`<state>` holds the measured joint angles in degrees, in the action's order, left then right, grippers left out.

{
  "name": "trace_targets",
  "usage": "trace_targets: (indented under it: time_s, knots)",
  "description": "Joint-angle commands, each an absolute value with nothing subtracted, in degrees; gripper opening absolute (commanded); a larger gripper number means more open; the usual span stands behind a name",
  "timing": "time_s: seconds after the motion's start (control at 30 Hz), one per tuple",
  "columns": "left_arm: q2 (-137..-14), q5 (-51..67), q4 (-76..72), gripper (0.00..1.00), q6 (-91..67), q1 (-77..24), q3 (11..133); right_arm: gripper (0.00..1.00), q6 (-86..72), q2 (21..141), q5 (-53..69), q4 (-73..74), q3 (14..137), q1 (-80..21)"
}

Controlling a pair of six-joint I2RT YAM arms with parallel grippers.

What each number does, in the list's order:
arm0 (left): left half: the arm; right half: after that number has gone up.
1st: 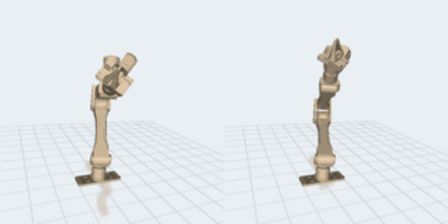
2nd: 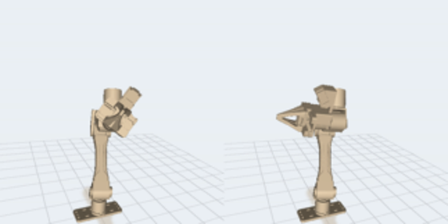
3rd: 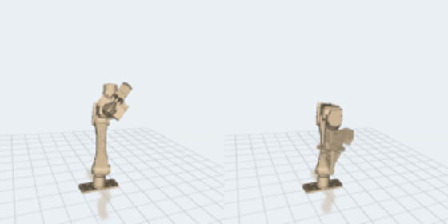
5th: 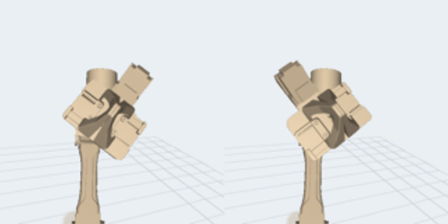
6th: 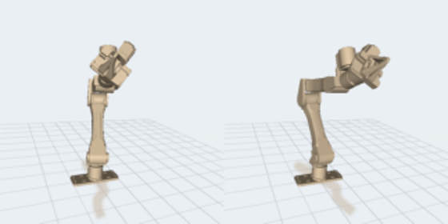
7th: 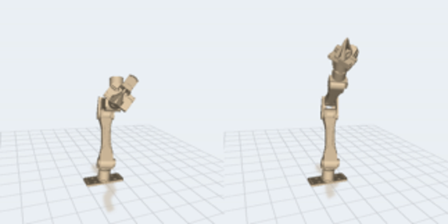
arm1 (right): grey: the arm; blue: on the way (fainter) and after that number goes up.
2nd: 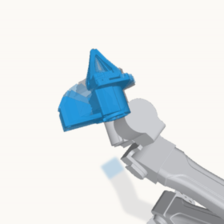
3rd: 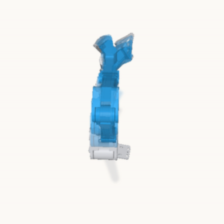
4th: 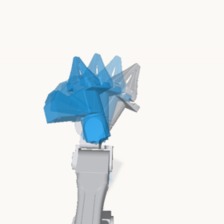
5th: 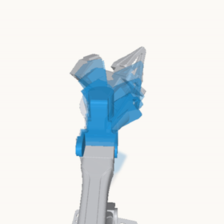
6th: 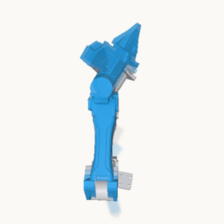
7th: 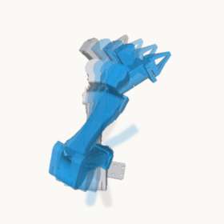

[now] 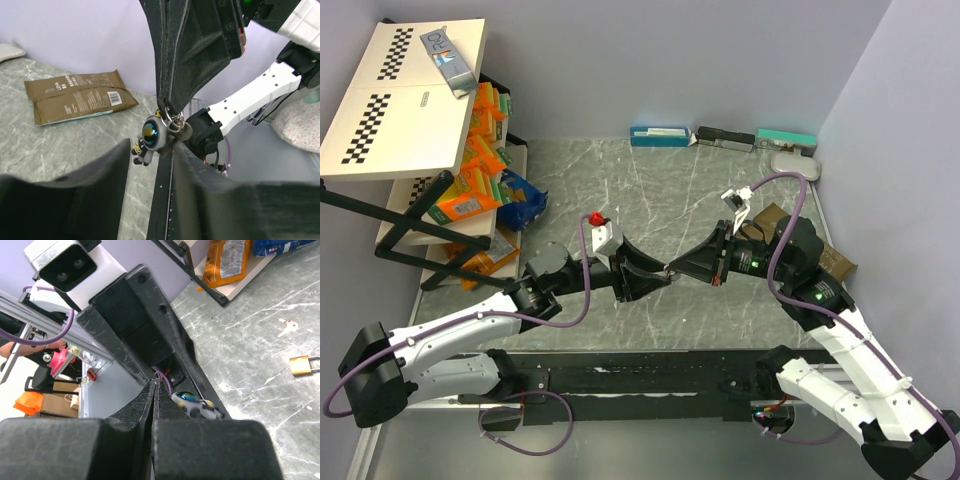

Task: Unlock with the key

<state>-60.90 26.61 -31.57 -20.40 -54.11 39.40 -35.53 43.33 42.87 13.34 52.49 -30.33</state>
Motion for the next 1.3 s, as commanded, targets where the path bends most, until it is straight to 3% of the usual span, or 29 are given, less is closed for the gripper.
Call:
trace_targets:
  time_s: [0.0,0.4,1.0,1.27]
  knots:
    - [-60.9,27.9,-35.2,0.37,-20.1,-54.4,41.7,0.0,-35.5,42.1,42.8,12.8,53.3,-30.1]
    - [-57.3,26.8,-28.0,0.01,-18.8,-54.3,41.7,0.0,-34.5,42.7,42.0,12.9,52.4,-29.4]
    - [-55.4,27.0,-23.2,0.01,-19.4,-54.4,42.8,0.0,-31.1,43.8,40.4,16.1,51.1,-29.1]
    - [-56.9,24.1,-9.4,0.01,-22.1,-54.4,46.6,0.1,-28.8,44.2,43.3,14.5,48.3,-28.9]
